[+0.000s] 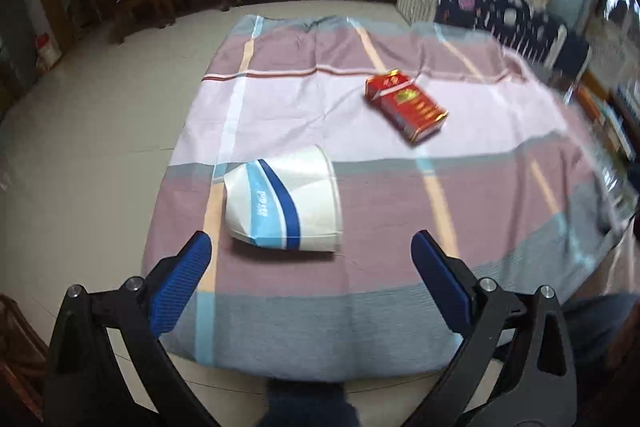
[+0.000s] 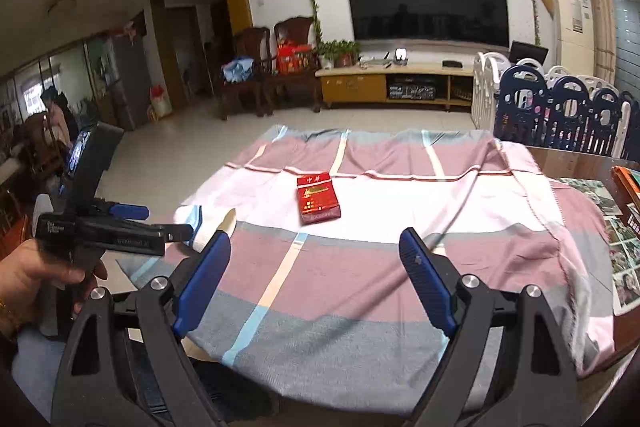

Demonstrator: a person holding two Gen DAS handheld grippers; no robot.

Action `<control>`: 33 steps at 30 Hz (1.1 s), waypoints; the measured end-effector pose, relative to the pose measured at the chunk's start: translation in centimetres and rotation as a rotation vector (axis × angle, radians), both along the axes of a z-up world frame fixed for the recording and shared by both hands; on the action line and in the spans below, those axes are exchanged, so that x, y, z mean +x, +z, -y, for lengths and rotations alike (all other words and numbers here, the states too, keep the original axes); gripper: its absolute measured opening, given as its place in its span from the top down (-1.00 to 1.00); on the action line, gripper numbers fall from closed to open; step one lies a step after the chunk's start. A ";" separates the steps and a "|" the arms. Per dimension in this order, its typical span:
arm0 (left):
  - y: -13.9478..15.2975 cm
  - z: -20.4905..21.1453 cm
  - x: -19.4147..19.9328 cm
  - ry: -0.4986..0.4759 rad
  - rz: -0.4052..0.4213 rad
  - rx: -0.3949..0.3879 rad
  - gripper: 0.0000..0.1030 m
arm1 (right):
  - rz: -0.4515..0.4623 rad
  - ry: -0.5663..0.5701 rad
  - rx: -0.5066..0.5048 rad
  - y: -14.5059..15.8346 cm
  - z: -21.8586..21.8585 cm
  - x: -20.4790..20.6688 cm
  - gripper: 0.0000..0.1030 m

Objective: Collect trash
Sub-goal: 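Grasp the white paper cup with the left tool while the right tool grasps the red cigarette pack, then lift the white paper cup and red cigarette pack above the table with both tools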

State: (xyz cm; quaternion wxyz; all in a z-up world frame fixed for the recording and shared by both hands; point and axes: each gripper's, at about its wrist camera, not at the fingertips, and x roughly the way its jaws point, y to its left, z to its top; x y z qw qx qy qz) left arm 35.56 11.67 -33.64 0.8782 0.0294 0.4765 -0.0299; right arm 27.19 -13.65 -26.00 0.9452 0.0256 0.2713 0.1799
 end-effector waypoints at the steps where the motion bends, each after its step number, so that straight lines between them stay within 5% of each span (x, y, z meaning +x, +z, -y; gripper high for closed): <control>1: -0.7 -0.1 0.7 -0.012 -0.015 0.018 -0.93 | -0.017 0.004 -0.007 -0.4 -0.8 1.2 -0.64; 9: -3.3 -2.3 4.2 0.048 -0.065 -0.079 -0.93 | -0.095 0.055 -0.111 -4.0 -5.7 10.8 -0.64; 18: -7.3 -1.4 7.2 0.058 -0.171 -0.065 -0.93 | -0.224 0.082 -0.205 -8.8 -9.9 20.7 -0.64; 21: -6.7 -2.0 7.0 0.075 -0.138 -0.109 -0.67 | -0.267 0.083 -0.226 -10.4 -10.5 22.1 -0.43; 22: -6.3 -2.4 6.9 0.084 -0.121 -0.138 -0.67 | -0.282 0.084 -0.229 -10.8 -10.5 22.1 -0.06; 27: -2.6 -3.3 5.7 0.138 0.012 -0.177 -0.66 | -0.280 0.087 -0.185 -8.9 -9.3 19.9 -0.06; 33: 3.6 0.7 0.7 0.106 0.206 -0.130 -0.66 | -0.127 0.014 -0.141 -0.9 -3.8 10.6 -0.06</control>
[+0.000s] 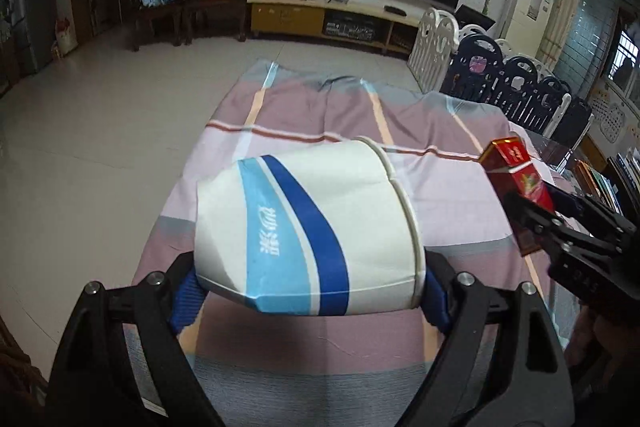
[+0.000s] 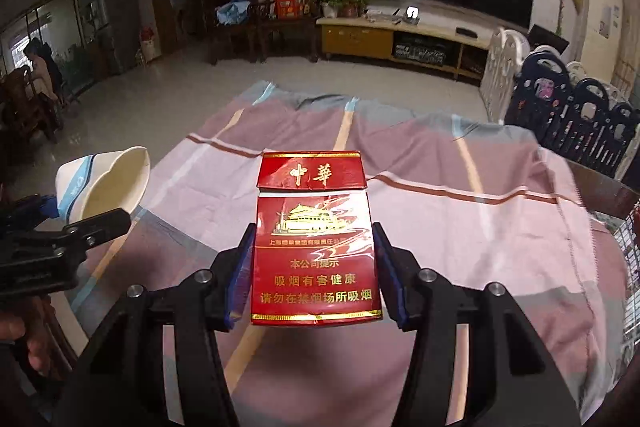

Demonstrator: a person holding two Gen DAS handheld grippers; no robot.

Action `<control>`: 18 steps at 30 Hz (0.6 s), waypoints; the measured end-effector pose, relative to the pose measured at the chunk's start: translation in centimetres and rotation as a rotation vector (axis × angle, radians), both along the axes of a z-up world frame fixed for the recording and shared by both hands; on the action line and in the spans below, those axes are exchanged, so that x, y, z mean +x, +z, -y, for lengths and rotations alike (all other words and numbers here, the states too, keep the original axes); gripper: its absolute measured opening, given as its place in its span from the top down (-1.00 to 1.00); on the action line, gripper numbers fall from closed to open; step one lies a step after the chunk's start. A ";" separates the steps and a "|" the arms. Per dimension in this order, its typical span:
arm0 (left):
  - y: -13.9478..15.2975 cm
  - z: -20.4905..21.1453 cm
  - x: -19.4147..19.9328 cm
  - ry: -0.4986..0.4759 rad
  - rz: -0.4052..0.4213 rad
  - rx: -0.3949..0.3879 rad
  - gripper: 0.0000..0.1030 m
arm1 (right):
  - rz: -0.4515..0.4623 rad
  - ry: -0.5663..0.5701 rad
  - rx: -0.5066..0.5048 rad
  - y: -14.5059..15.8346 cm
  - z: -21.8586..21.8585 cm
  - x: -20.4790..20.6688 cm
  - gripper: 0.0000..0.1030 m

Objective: Collect trash
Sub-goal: 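Lift the white paper cup and red cigarette pack above the table with both tools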

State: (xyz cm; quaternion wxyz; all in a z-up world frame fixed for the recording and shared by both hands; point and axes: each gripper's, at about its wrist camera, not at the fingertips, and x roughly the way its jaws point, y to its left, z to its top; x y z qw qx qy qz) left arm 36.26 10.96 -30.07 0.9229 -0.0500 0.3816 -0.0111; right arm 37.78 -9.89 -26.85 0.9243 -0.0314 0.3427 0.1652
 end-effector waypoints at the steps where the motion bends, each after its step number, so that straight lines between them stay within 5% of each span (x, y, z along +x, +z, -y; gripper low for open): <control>1: 0.7 1.2 -0.8 -0.014 0.029 0.018 -0.66 | 0.029 -0.028 0.018 1.1 1.7 -2.2 -0.06; 5: 3.2 6.4 -4.6 -0.075 0.138 0.052 -0.66 | 0.084 -0.144 0.067 2.3 7.8 -9.8 -0.06; 9: 4.1 10.0 -7.7 -0.104 0.167 -0.013 -0.66 | 0.119 -0.224 0.147 3.2 12.8 -14.8 -0.06; 18: 2.7 13.6 -7.5 -0.146 0.161 0.003 -0.66 | 0.108 -0.284 0.217 2.8 17.2 -15.3 -0.06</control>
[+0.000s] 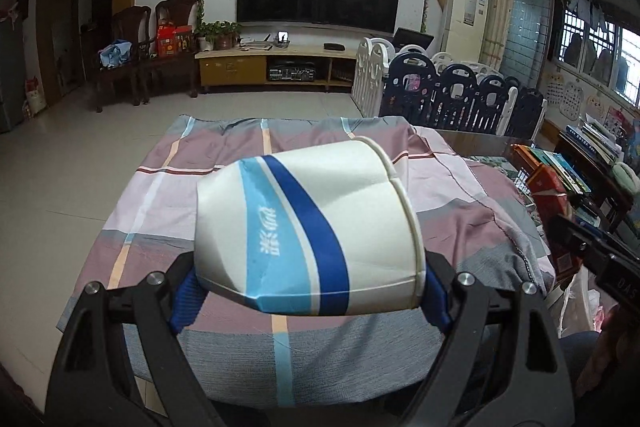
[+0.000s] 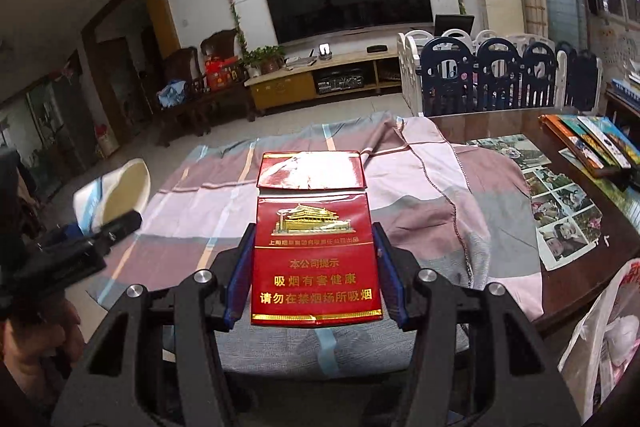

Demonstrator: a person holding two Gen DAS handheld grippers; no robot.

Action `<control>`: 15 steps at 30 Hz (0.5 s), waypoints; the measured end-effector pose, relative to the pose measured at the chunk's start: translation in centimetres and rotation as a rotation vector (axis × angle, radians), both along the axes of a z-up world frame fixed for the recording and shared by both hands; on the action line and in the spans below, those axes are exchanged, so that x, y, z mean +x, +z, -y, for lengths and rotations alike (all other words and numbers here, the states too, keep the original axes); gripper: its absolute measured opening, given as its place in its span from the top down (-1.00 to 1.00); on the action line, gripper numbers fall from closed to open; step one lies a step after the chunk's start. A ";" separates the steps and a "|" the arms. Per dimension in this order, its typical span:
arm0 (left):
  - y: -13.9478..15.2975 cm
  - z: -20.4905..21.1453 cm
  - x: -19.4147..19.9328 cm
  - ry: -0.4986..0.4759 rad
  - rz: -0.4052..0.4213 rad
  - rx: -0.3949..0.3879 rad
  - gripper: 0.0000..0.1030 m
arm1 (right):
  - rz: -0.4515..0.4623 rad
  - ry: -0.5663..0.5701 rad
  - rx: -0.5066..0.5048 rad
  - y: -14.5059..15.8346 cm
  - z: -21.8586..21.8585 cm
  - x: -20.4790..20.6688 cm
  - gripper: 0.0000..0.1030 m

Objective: Collect trash
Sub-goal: 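Lift the white paper cup and red cigarette pack above the table with both tools, then move both tools over the wastebasket and release the cigarette pack and paper cup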

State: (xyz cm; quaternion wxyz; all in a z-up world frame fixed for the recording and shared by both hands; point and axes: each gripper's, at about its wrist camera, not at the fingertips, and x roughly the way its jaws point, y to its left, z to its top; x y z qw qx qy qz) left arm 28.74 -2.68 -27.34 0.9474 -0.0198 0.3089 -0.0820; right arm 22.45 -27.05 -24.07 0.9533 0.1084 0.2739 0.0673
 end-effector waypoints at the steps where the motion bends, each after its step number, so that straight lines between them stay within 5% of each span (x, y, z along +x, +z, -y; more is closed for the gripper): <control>1: -0.1 -0.3 0.0 0.004 -0.005 -0.005 -0.66 | 0.015 -0.002 0.017 0.4 0.5 -0.4 -0.06; 6: -0.6 -1.6 0.2 0.013 -0.022 -0.020 -0.66 | 0.067 -0.060 0.032 3.8 4.8 -5.1 -0.06; 10: -0.4 -1.2 0.1 -0.006 -0.016 -0.005 -0.66 | 0.117 -0.226 -0.055 6.0 12.3 -10.4 -0.06; 15: -0.3 0.4 0.0 -0.039 -0.010 0.029 -0.66 | 0.002 -0.441 -0.102 1.9 22.1 -14.1 -0.09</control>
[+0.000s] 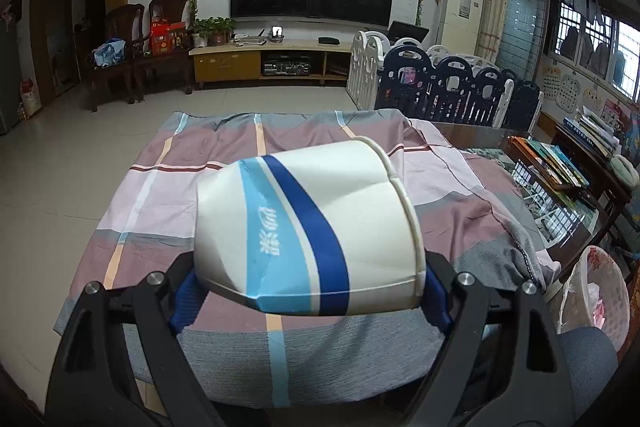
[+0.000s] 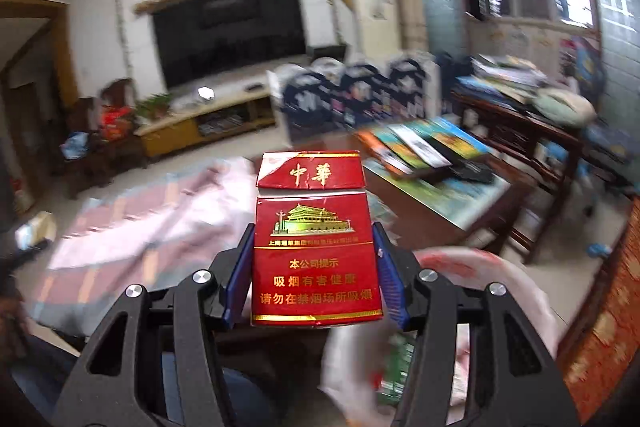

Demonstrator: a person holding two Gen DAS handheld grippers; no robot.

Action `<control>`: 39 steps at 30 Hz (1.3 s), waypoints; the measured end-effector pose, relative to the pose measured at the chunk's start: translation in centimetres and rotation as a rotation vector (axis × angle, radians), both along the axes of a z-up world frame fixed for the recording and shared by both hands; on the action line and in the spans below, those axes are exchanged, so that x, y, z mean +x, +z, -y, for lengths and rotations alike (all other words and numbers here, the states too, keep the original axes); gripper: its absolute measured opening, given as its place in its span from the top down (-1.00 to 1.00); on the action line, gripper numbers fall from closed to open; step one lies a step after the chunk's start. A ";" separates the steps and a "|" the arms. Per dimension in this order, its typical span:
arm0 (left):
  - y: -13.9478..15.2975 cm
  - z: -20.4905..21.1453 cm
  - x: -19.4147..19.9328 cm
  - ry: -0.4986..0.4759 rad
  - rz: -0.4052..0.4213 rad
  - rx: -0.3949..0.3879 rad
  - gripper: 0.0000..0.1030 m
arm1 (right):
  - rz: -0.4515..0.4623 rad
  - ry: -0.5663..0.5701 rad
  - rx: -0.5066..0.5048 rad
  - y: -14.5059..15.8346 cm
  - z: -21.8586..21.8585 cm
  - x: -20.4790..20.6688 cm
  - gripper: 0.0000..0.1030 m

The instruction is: Collect trash

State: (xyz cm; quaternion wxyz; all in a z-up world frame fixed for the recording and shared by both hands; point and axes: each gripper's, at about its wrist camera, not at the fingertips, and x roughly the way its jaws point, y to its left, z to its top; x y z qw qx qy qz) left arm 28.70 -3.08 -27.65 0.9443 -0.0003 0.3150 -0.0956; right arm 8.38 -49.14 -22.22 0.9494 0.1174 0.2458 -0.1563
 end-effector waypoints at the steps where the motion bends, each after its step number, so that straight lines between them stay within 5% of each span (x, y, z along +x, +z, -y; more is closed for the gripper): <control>1: 0.0 0.9 0.0 -0.021 0.003 0.026 -0.66 | -0.045 -0.027 0.003 -1.7 1.8 -0.4 -0.30; 2: 0.0 2.0 -0.2 -0.055 0.003 0.043 -0.66 | -0.083 -0.046 0.008 -3.1 3.0 -0.6 -0.45; 5: 0.4 6.3 -0.8 -0.166 -0.025 0.031 -0.66 | -0.137 -0.165 0.045 -5.5 6.4 -2.6 -0.45; 8: 2.0 14.3 -2.5 -0.342 -0.037 0.012 -0.66 | 0.018 -0.278 0.079 -4.0 7.5 -6.9 -0.67; 15: 5.1 36.0 -8.5 -0.802 -0.147 -0.077 -0.67 | 0.196 -0.349 0.074 0.7 8.5 -11.6 -0.70; 20: 4.1 43.4 -9.9 -0.873 -0.205 -0.012 -0.92 | 0.241 -0.327 0.052 2.9 8.3 -12.7 -0.75; 26: 3.5 34.8 -6.8 -0.718 -0.151 0.005 -0.93 | 0.158 -0.224 0.056 1.7 5.8 -9.8 -0.75; 34: 4.7 11.5 -1.1 -0.267 -0.039 0.069 -0.93 | 0.077 0.067 0.104 0.7 -4.0 0.9 -0.75; 39: 4.5 -0.3 0.3 -0.036 -0.035 0.034 -0.94 | 0.040 0.257 0.079 1.8 -13.2 7.8 -0.87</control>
